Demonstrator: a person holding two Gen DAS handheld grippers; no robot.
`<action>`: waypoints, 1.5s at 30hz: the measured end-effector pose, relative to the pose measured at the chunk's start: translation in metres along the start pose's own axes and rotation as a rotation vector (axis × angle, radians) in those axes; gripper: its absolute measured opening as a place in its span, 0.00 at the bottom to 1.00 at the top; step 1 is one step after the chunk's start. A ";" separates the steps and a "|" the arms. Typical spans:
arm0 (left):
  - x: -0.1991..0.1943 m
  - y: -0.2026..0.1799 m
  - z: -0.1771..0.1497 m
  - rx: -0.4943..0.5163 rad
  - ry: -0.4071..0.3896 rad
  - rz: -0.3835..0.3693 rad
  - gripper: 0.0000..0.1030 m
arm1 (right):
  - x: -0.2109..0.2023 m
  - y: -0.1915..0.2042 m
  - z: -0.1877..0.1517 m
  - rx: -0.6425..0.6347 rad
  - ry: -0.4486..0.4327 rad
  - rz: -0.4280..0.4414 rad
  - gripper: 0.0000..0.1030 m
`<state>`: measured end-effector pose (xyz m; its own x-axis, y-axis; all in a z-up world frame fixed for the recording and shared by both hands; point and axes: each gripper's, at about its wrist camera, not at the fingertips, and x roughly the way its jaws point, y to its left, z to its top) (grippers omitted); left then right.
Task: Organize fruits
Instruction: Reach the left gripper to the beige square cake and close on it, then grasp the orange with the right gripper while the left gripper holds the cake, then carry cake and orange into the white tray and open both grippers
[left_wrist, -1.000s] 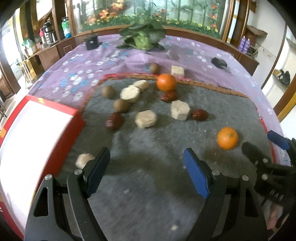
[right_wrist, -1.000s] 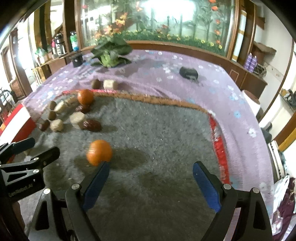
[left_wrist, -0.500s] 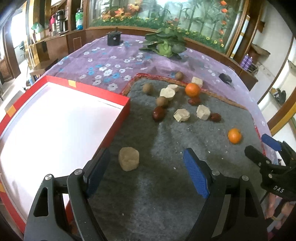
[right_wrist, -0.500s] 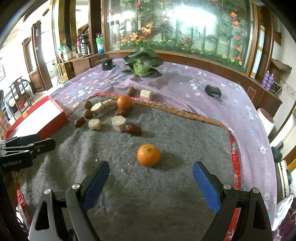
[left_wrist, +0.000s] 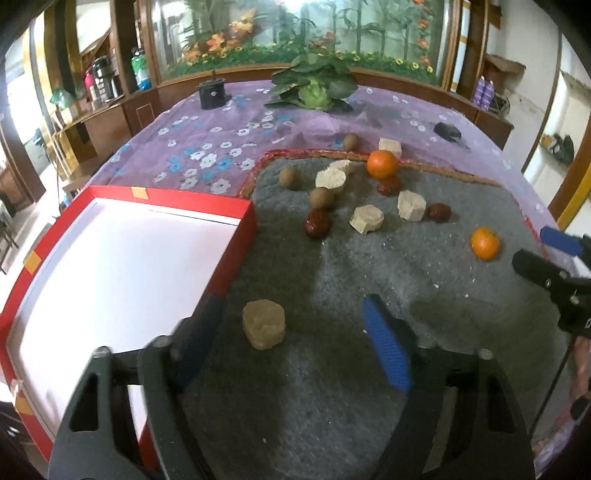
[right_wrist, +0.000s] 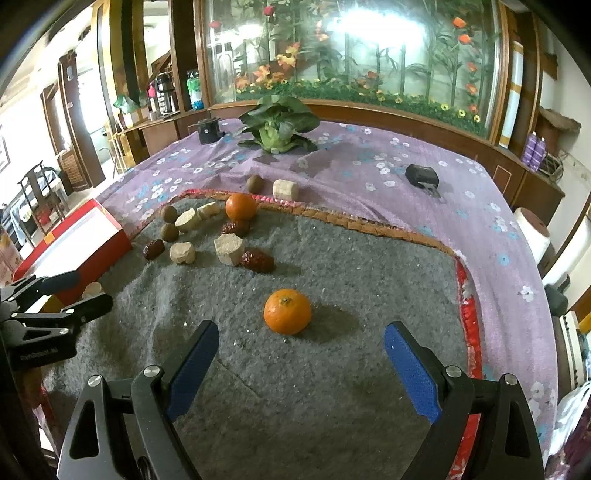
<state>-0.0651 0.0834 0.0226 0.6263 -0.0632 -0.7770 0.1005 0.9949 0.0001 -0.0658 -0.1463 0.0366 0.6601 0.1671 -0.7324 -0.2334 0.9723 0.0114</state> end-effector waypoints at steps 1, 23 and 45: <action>0.004 0.000 -0.001 0.002 0.018 -0.002 0.54 | 0.000 -0.001 0.000 -0.002 0.002 0.003 0.87; -0.007 -0.023 0.005 0.042 -0.017 -0.040 0.23 | 0.036 -0.012 0.004 -0.009 0.075 0.065 0.73; -0.029 0.002 0.012 -0.029 -0.069 0.071 0.23 | 0.018 0.036 0.015 -0.088 0.055 0.210 0.32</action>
<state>-0.0738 0.0859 0.0532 0.6832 0.0031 -0.7302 0.0321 0.9989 0.0343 -0.0518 -0.1058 0.0341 0.5511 0.3524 -0.7563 -0.4246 0.8988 0.1094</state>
